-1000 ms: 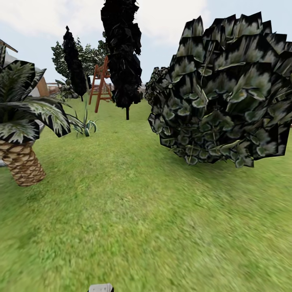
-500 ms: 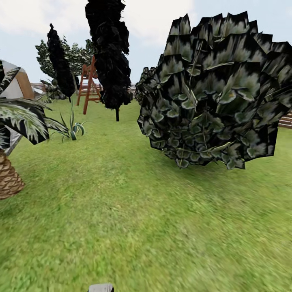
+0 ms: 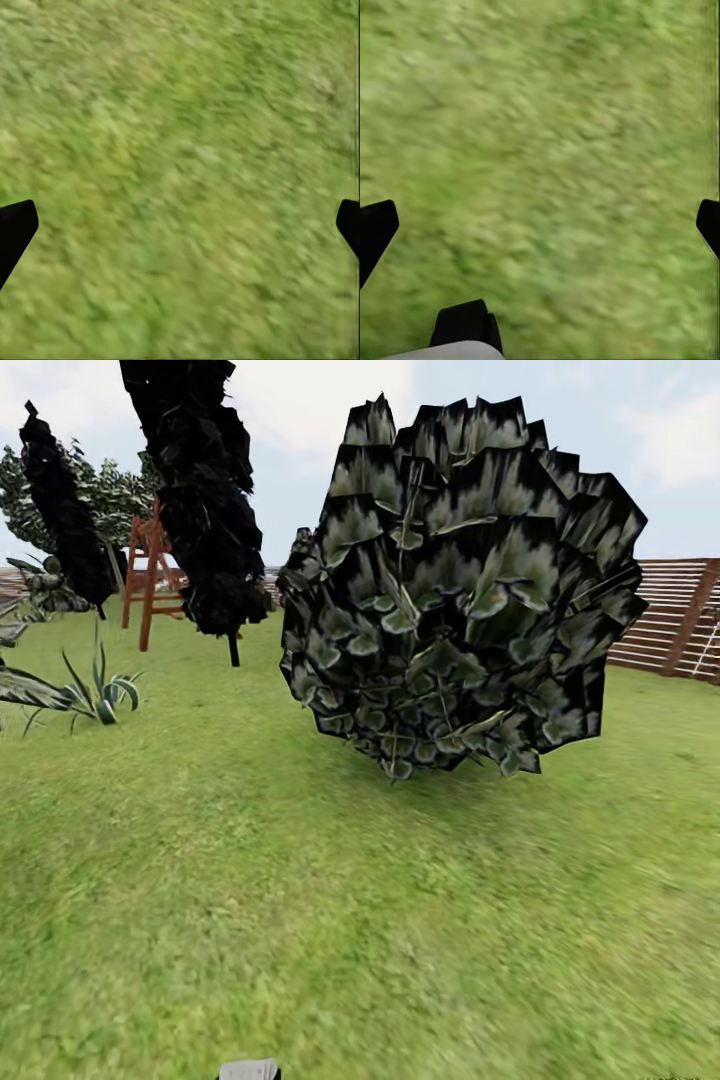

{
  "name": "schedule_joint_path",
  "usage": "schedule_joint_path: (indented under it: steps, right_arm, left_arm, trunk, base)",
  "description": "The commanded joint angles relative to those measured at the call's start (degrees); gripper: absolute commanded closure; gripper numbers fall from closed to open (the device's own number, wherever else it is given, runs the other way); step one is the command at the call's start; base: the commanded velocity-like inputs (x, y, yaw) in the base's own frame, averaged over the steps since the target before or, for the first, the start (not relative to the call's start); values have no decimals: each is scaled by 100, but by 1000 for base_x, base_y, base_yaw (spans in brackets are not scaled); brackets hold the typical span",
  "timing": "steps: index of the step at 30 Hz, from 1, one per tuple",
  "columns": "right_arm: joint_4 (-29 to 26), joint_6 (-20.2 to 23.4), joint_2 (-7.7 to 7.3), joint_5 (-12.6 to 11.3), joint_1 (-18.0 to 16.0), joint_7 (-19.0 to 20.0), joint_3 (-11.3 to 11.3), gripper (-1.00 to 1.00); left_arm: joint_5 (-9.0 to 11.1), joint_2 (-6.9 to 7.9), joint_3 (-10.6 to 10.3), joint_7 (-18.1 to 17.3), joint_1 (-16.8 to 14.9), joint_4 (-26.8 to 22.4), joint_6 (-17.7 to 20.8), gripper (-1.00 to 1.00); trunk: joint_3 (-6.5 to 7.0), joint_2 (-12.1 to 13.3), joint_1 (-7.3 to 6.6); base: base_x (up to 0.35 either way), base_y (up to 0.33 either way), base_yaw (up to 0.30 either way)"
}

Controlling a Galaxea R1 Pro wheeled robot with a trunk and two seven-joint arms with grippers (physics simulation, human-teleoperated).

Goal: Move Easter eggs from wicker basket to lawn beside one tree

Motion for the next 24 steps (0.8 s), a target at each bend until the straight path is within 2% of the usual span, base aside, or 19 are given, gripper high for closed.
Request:
schedule_joint_path:
  steps: [1,24]
  right_arm:
    - [9,-20,2,-3,-6,-2,-6,-100]
    - [9,-20,-2,-3,-6,-4,-6,-100]
  left_arm:
    - [7,-1,3,5,-1,0,-15,-100]
    - [7,-1,3,5,-1,0,-15,-100]
  trunk:
    - [-3,-2,2]
    - [56,-2,2]
  base:
    - [263,-173,-284]
    - [261,-178,-278]
